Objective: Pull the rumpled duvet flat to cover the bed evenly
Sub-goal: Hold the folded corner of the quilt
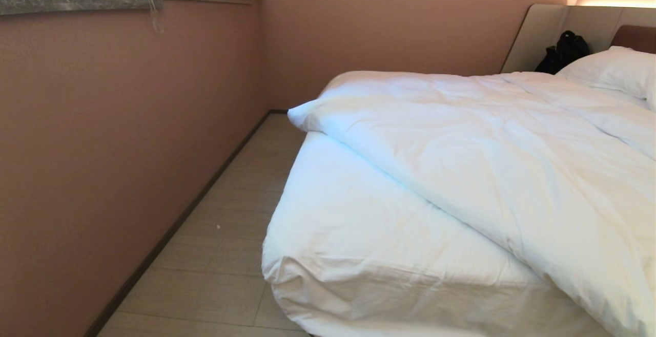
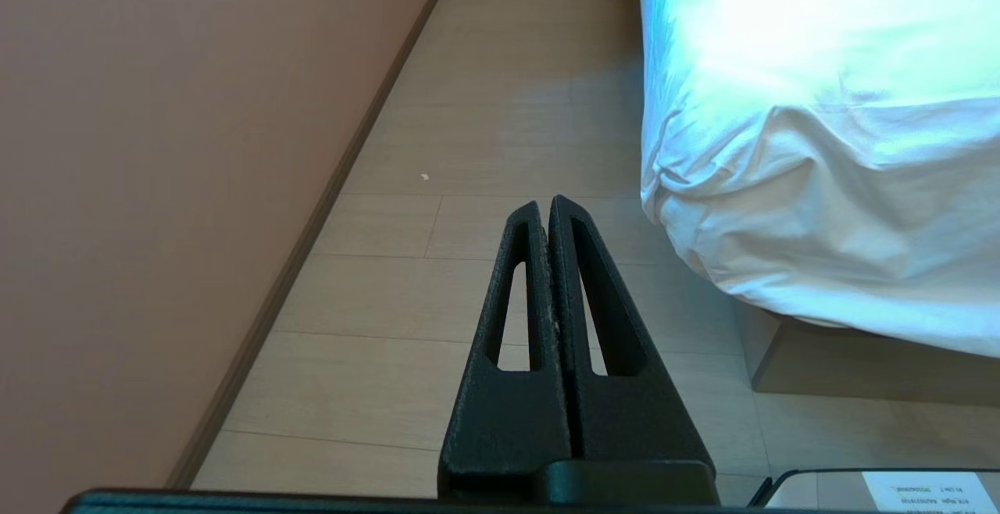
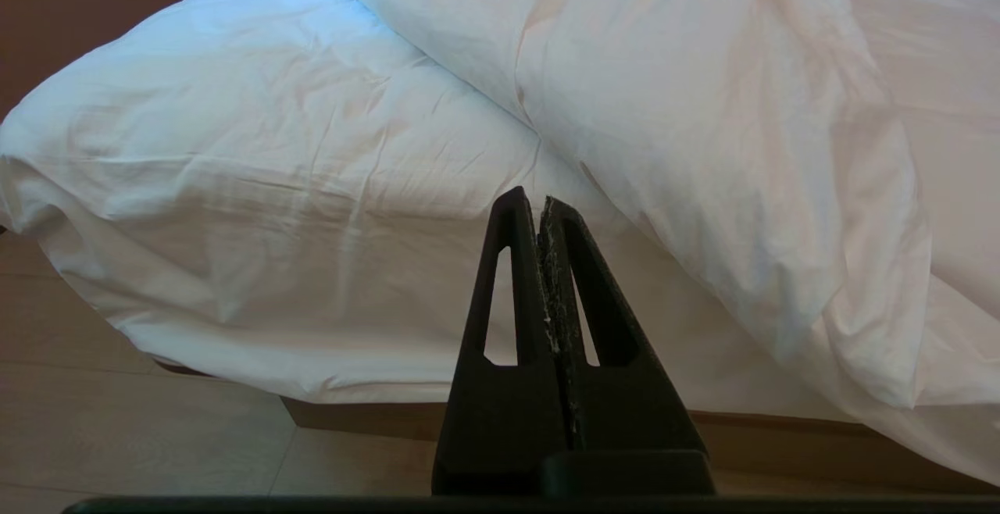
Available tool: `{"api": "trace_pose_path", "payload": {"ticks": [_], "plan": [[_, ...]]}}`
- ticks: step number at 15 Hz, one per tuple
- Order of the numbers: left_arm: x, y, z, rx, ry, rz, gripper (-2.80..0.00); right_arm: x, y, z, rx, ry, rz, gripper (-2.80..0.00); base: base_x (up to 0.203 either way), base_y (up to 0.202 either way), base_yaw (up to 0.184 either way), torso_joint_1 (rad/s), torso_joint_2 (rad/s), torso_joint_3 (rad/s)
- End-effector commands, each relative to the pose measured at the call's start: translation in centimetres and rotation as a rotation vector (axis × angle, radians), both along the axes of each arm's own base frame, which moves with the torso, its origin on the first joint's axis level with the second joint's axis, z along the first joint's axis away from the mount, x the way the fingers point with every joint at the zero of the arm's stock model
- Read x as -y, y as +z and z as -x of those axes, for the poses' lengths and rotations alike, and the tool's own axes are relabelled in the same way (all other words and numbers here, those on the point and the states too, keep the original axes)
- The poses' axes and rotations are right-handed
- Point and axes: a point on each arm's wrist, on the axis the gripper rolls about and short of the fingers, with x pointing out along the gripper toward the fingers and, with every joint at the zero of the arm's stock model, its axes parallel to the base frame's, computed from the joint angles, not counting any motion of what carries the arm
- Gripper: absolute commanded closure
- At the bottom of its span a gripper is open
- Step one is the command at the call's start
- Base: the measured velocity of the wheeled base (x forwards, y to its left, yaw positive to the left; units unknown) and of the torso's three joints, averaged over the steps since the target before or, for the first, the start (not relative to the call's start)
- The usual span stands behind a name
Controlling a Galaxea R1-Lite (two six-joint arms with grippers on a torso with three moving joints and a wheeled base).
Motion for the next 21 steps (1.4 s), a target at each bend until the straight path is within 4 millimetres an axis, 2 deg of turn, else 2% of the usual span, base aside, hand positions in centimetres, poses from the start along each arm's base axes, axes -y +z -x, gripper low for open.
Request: {"api": "trace_pose_path", "payload": {"ticks": [1, 9, 11, 13, 16, 18, 19, 21], "plan": [[0.0, 0.0, 0.0, 0.000, 0.000, 0.000, 0.00, 0.0, 0.0, 0.0, 0.000, -0.001, 0.001, 0.00, 0.000, 0.000, 0.000, 0.000, 0.00, 0.000], [0.0, 0.0, 0.0, 0.000, 0.000, 0.000, 0.00, 0.0, 0.0, 0.0, -0.006, 0.001, 0.019, 0.00, 0.000, 0.000, 0.000, 0.000, 0.00, 0.000], [0.0, 0.0, 0.0, 0.001, 0.000, 0.000, 0.00, 0.0, 0.6, 0.2, 0.008, 0.003, 0.022, 0.00, 0.000, 0.000, 0.000, 0.000, 0.00, 0.000], [0.0, 0.0, 0.0, -0.001, 0.000, 0.001, 0.00, 0.0, 2.9, 0.6, 0.039, 0.009, 0.021, 0.00, 0.000, 0.000, 0.000, 0.000, 0.00, 0.000], [0.0, 0.0, 0.0, 0.000, 0.000, 0.000, 0.00, -0.1, 7.8, 0.0, 0.031, 0.033, 0.002, 0.00, 0.000, 0.000, 0.000, 0.000, 0.00, 0.000], [0.0, 0.0, 0.0, 0.000, 0.000, 0.000, 0.00, -0.1, 12.0, -1.7, 0.017, 0.047, -0.021, 0.00, 0.000, 0.000, 0.000, 0.000, 0.00, 0.000], [0.0, 0.0, 0.0, -0.002, 0.000, 0.000, 0.00, -0.2, 14.0, -3.3, 0.000, 0.055, -0.031, 0.00, 0.000, 0.000, 0.000, 0.000, 0.00, 0.000], [0.0, 0.0, 0.0, 0.000, 0.000, 0.000, 0.00, -0.3, 17.9, -7.9, -0.028, 0.065, -0.050, 0.00, 0.000, 0.000, 0.000, 0.000, 0.00, 0.000]]}}
